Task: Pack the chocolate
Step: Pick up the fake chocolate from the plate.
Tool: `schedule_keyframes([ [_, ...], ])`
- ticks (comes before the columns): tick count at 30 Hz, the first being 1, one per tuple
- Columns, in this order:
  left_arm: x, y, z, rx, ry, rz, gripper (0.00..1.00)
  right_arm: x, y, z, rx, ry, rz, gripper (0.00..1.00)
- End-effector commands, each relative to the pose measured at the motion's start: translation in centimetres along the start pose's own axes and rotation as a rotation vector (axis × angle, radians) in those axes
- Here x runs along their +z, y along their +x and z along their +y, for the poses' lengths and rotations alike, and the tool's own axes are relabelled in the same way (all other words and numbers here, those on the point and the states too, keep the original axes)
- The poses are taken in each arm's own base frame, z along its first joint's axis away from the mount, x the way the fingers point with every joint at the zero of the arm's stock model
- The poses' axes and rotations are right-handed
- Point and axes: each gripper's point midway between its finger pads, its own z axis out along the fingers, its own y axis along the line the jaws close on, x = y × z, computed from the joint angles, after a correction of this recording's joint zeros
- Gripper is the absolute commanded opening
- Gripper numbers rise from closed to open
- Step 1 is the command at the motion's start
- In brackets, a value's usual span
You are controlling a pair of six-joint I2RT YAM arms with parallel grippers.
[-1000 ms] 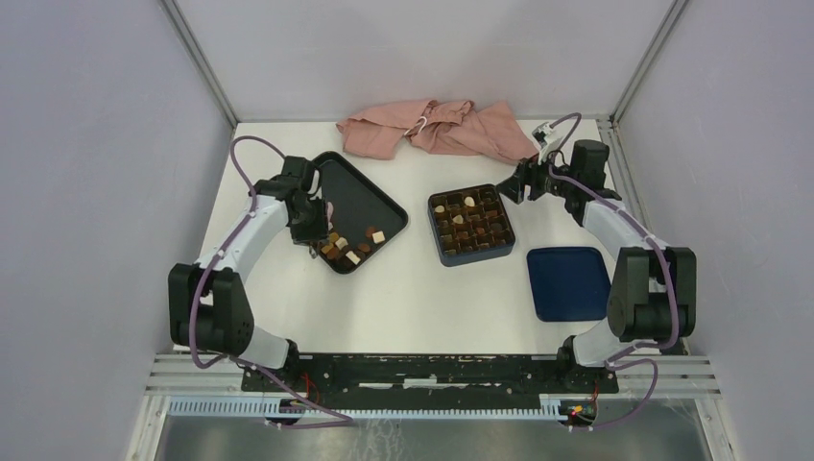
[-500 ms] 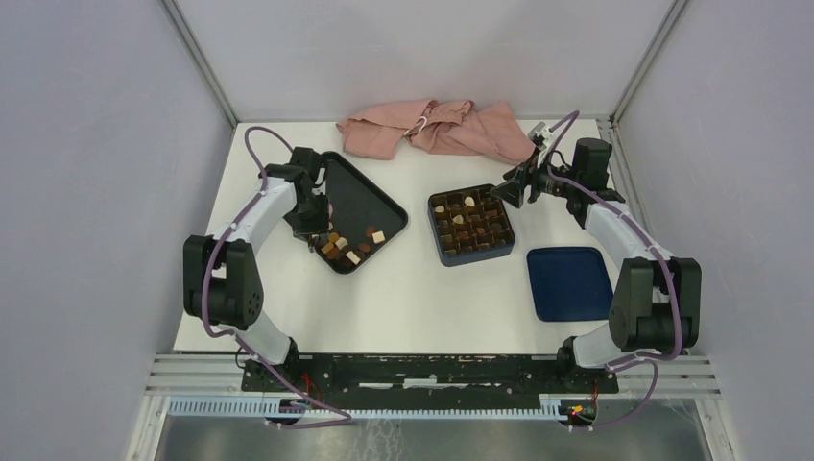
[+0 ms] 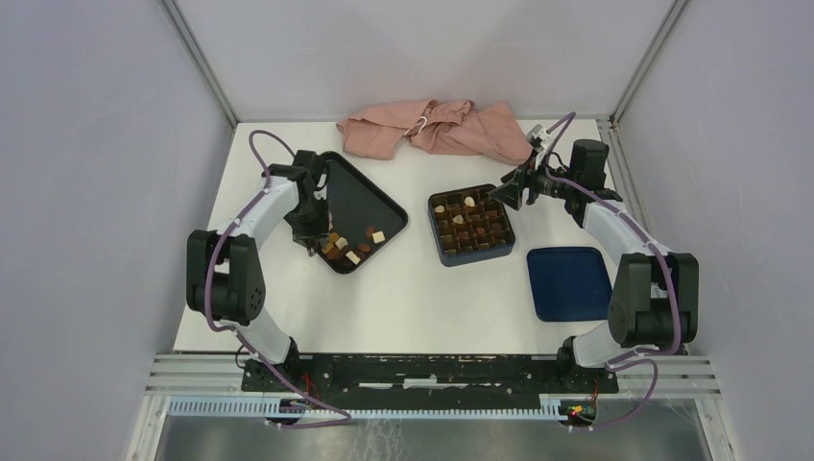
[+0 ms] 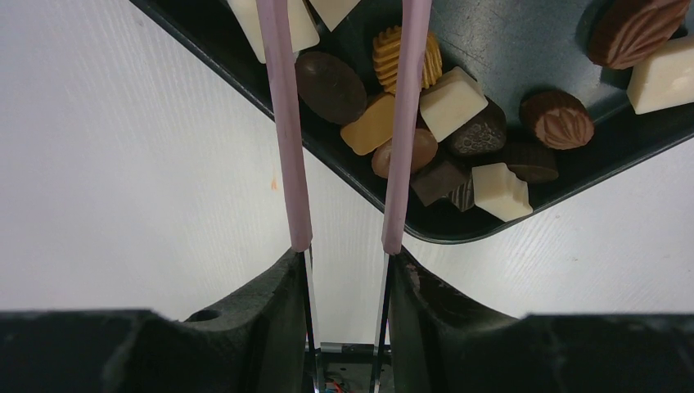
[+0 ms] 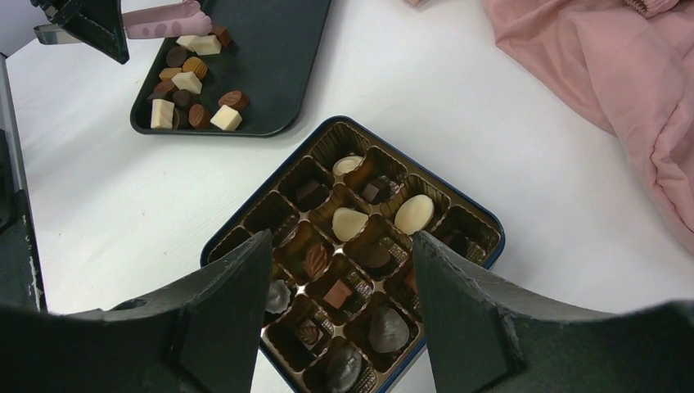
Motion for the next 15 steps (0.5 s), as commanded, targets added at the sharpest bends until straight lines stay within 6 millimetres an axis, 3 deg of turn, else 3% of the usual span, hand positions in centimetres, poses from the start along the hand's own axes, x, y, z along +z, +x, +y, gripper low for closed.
schedule_keyframes([
  [1, 0.3, 0.0, 0.4, 0.034, -0.014, 0.021, 0.43, 0.1, -1.5, 0.1, -0.054, -0.021, -0.024, 0.69],
  [15, 1.5, 0.7, 0.0, 0.04, 0.005, 0.075, 0.42, 0.1, -1.6, 0.2, -0.055, -0.026, -0.026, 0.68],
])
